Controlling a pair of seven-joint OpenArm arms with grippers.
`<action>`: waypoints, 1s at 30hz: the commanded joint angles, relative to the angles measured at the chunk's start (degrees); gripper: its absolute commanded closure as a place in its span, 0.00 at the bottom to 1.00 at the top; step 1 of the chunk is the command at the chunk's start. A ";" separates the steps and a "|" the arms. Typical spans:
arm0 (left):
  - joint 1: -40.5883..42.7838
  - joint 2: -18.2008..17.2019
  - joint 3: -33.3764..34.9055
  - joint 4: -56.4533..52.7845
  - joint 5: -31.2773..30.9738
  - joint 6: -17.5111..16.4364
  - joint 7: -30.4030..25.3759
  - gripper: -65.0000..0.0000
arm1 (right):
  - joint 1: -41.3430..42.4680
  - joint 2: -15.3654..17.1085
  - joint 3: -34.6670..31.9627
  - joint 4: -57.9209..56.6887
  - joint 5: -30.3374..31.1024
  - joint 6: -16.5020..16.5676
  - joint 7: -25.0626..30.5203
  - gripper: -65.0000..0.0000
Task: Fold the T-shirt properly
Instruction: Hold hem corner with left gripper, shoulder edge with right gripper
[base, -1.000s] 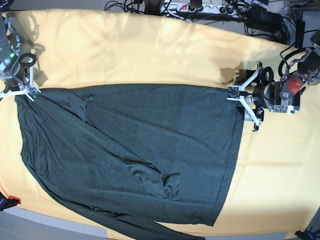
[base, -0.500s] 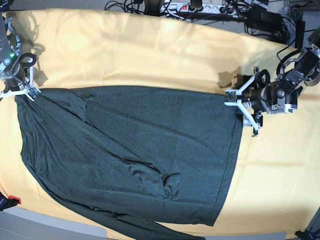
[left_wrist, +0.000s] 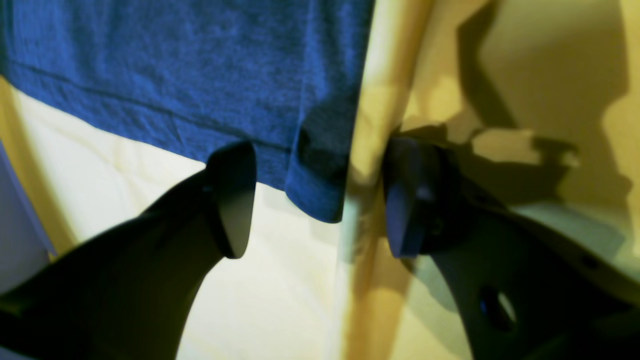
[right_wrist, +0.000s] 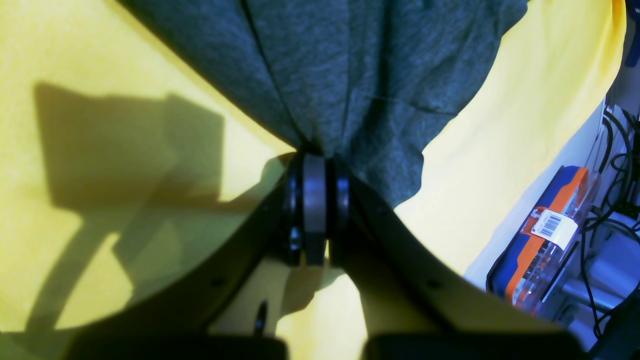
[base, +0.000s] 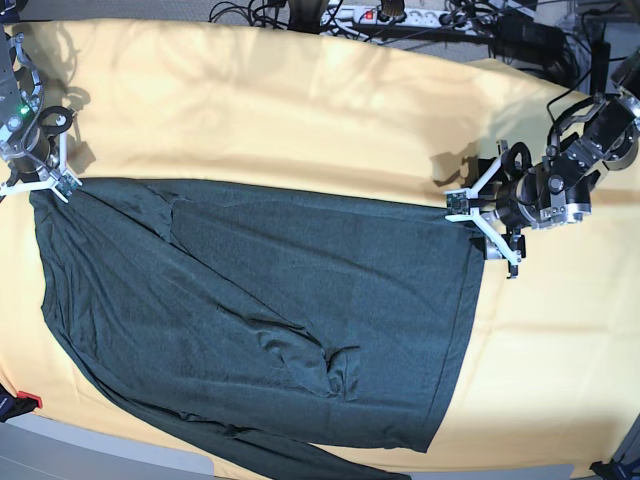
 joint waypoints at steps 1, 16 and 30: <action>-1.01 -0.81 -0.42 1.11 -0.35 1.14 1.53 0.40 | 0.33 1.38 0.57 0.44 -0.24 -0.83 -0.28 1.00; -6.38 -0.96 -0.42 2.19 -14.10 -4.26 9.18 0.40 | 0.33 1.40 0.57 0.44 -0.26 -0.83 -1.31 1.00; -6.40 -0.76 -0.42 -4.50 -15.17 -11.12 5.81 0.40 | 0.35 1.38 0.57 0.44 -0.26 -0.83 -1.22 1.00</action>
